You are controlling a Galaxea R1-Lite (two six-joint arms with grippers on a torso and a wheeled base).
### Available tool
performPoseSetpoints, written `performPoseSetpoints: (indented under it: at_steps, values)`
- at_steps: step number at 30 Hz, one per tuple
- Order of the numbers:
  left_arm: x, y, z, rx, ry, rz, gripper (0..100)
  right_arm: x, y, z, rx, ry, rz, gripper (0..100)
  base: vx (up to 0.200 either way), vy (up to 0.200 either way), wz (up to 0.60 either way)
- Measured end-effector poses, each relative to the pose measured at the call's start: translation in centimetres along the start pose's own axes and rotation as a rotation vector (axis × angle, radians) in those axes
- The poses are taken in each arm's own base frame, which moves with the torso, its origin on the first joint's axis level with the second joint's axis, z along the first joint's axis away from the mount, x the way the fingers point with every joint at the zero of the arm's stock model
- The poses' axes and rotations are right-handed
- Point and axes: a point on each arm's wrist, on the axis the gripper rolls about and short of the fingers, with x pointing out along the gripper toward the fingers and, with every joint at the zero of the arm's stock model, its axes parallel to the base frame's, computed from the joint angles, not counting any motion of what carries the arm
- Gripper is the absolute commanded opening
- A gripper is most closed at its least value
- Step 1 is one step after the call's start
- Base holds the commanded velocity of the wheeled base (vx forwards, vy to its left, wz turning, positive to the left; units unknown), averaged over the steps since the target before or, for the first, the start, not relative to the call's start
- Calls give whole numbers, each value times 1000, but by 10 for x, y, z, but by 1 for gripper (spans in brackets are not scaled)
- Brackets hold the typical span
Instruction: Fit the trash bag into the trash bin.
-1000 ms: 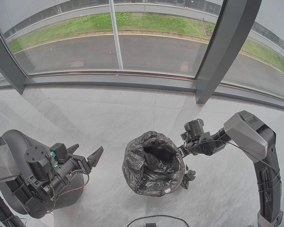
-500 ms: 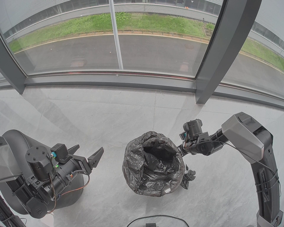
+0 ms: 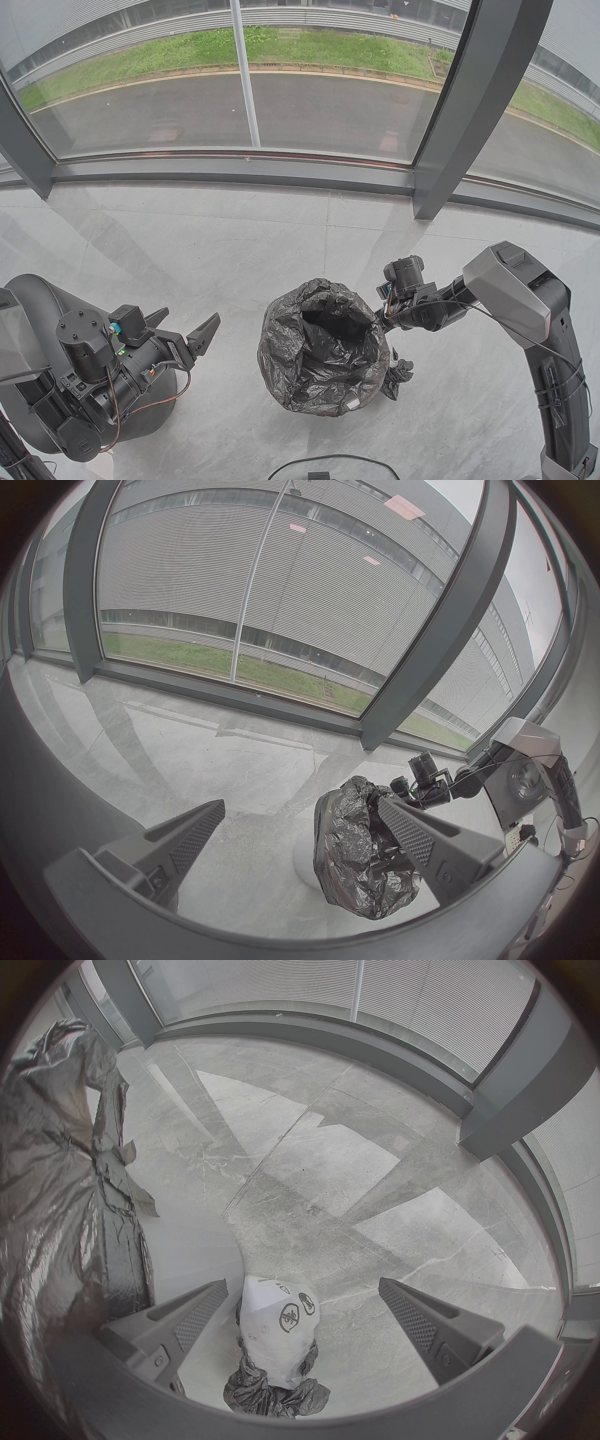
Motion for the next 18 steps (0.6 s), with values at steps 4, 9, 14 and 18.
performPoseSetpoints:
  at_steps: [4, 9, 14, 18]
  values:
    - [0, 0, -1, 0, 4, 0, 100, 1, 1, -1, -2, 17, 6, 100, 0, 0, 0]
    - [1, 0, -1, 0, 6, 0, 100, 2, 2, 1, -3, 28, 24, 100, 0, 0, 0]
    - [1, 0, -2, -1, 9, 2, 100, 6, 3, 10, -3, -2, 24, 100, 0, 0, 0]
    - [2, 1, -3, -2, 13, 4, 100, 9, 2, 15, -1, -11, 22, 100, 0, 0, 0]
